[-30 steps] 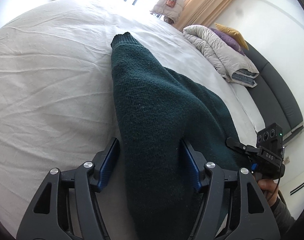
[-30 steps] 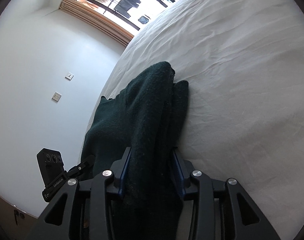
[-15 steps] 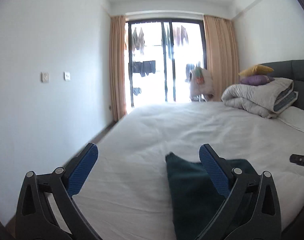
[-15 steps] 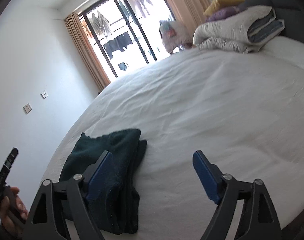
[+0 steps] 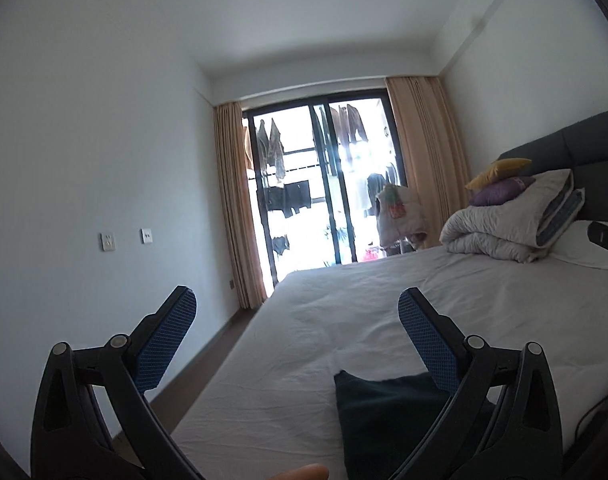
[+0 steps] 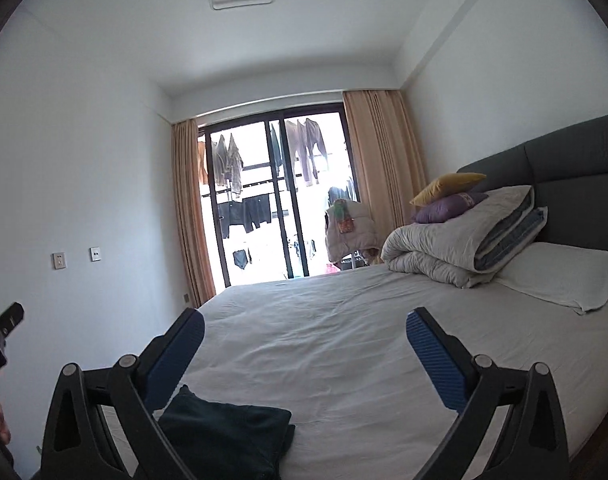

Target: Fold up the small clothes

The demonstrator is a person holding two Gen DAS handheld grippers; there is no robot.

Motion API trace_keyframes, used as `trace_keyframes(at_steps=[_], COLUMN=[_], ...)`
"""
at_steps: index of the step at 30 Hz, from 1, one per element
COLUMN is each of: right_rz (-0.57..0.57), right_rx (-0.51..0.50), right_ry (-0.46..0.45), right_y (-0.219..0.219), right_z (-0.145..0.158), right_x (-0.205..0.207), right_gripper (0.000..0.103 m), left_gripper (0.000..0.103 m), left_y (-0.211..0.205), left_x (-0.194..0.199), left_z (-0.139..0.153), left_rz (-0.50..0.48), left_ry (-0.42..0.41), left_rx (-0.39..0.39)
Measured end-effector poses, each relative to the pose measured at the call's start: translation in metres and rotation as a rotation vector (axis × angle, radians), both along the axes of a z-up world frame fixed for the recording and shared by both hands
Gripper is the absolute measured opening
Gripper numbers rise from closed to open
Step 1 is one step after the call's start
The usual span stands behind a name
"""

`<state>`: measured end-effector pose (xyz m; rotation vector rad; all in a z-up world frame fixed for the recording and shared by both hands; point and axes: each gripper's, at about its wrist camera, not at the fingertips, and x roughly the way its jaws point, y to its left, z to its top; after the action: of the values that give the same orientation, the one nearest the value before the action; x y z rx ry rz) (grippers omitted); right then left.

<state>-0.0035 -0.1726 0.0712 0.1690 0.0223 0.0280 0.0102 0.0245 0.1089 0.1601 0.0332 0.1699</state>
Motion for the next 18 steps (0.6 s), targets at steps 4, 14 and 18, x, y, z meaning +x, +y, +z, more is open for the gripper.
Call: trace_keyframes(at_steps=[4,14,18], right_rz=[0.021,0.016,0.004], right_rx=[-0.049,-0.018,-0.020], right_ry=[0.013,0.289,0.412], right_y=[0.011,0.030,0.039], right_z=[0.008,-0.047,-0.077], right_x=[-0.006,0.023,0.037], right_gripper=[0.103,0.103,0.103], left_gripper=[0.103,0.103,0.103], left_y=[-0.006,0.027,0.037], left_x=[-0.014,0.040,0.063], left_z=[-0.018,-0.100,-0.136], left_rz=[0.001,0.076,0.069], left_ry=[0.066,0.430,0.529], left_rx=[0.015,-0.134,-0.164])
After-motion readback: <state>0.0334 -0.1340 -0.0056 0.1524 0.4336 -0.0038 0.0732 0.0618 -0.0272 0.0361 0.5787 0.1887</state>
